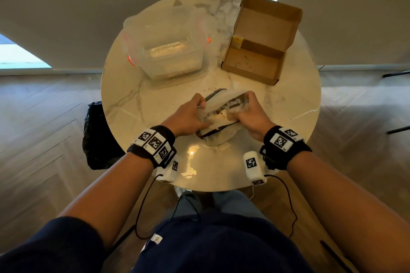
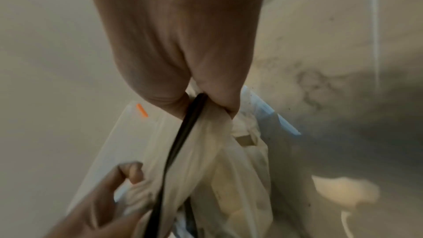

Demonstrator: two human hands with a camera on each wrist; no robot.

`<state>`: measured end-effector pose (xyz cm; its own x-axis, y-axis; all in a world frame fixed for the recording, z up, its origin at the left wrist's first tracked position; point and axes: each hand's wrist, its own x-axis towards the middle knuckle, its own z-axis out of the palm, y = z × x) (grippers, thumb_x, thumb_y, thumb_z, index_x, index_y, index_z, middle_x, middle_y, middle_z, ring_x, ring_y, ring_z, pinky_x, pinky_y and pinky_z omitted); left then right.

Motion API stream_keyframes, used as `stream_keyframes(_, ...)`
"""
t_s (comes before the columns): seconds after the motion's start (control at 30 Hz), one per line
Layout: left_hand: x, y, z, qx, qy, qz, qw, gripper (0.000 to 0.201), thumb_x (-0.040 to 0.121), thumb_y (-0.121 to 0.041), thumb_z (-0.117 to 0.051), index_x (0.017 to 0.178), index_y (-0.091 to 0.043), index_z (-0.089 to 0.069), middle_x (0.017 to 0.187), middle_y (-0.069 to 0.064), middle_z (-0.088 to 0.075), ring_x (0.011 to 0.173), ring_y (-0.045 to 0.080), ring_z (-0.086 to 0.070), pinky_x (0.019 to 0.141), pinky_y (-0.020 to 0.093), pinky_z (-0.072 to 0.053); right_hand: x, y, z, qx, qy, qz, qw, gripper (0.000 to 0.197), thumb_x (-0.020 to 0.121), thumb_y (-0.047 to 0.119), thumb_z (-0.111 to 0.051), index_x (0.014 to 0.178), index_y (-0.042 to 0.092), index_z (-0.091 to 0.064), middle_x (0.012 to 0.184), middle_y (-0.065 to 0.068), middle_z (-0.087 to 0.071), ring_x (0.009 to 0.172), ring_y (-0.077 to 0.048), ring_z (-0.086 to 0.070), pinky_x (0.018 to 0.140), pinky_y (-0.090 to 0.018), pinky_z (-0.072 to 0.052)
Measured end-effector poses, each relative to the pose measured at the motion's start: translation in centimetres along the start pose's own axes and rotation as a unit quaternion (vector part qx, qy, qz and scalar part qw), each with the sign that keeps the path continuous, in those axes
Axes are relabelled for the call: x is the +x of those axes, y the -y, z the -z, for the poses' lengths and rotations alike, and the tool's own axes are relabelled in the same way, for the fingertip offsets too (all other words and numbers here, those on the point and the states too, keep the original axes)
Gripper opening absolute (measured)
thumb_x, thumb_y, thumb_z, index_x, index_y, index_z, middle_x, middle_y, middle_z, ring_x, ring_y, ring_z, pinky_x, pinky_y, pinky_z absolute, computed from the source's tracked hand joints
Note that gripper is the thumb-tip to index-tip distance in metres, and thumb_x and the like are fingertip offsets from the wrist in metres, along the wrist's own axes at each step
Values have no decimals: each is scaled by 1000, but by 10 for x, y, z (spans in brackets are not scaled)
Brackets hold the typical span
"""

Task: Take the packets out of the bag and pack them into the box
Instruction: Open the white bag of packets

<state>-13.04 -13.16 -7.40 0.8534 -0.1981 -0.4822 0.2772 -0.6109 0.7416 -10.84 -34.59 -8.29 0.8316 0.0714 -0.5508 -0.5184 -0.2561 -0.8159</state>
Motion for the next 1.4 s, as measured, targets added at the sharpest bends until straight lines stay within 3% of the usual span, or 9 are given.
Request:
stream_keyframes(0.17,5,11,4,-13,-85,59,995,9,93,-19,-54,92,-28,-54,95,4,-61,72,17,-58,57,22,-48,-2,4,3,181,53,-105,976,41,83,-25,-40,105,5,-56,109,-19,-63,93,-28,-64,71,-34,-57)
stream_keyframes(0.33,12,2,-1,-280,-63,101,953,28,92,6,-34,84,-16,-49,75,7,-51,53,13,-51,44,26,-42,1,-12,9,276,93,-158,944,34,82,-4,-42,110,-1,-61,112,-23,-61,99,-31,-62,90,-42,-53)
stream_keyframes(0.5,14,-3,2,-494,33,152,855,19,95,-23,-48,78,-16,-45,76,7,-49,62,20,-56,51,30,-50,8,-18,5,24,48,-85,995,3,91,18,-65,95,17,-65,97,-7,-69,86,-21,-65,71,-32,-54)
stream_keyframes(0.67,14,19,6,-146,-26,50,988,29,87,-11,-66,88,-24,-41,94,8,-52,74,19,-53,56,25,-45,10,-13,14,-252,-20,16,967,63,86,22,-71,144,16,-45,126,-1,-57,113,-20,-55,90,-22,-41)
stream_keyframes(0.83,12,35,4,177,-87,-48,979,17,93,-12,-58,101,-25,-65,102,2,-50,93,22,-50,77,24,-35,8,-13,13,-264,10,-7,965,95,83,20,-73,158,31,-16,140,-5,-54,124,-27,-53,102,-31,-44)
stream_keyframes(1.03,8,24,9,-63,-35,-21,997,18,98,-15,-60,90,-30,-67,100,-3,-65,82,13,-62,67,16,-48,3,-14,11,56,41,-33,997,98,78,-17,-63,157,26,-24,131,-2,-61,118,-24,-60,87,-37,-57)
stream_keyframes(1.13,7,18,12,-286,2,13,958,31,98,3,-49,77,-16,-60,87,3,-68,83,15,-65,72,26,-54,0,-10,11,115,30,-38,992,64,80,-25,-50,126,17,-61,115,-8,-67,107,-24,-62,72,-28,-54)
stream_keyframes(1.27,9,19,3,-480,-8,114,870,38,89,15,-27,73,-12,-48,69,10,-58,70,22,-63,62,28,-55,-4,-21,3,137,34,-108,984,55,82,-26,-31,120,0,-62,97,-9,-62,80,-16,-57,61,-22,-46)
stream_keyframes(1.4,14,27,-20,-447,-66,146,880,29,96,-11,-34,69,-16,-45,62,5,-45,59,23,-44,56,31,-41,-7,-25,-9,173,36,-159,971,30,77,-13,-37,88,4,-60,78,-9,-58,68,-19,-56,54,-26,-44)
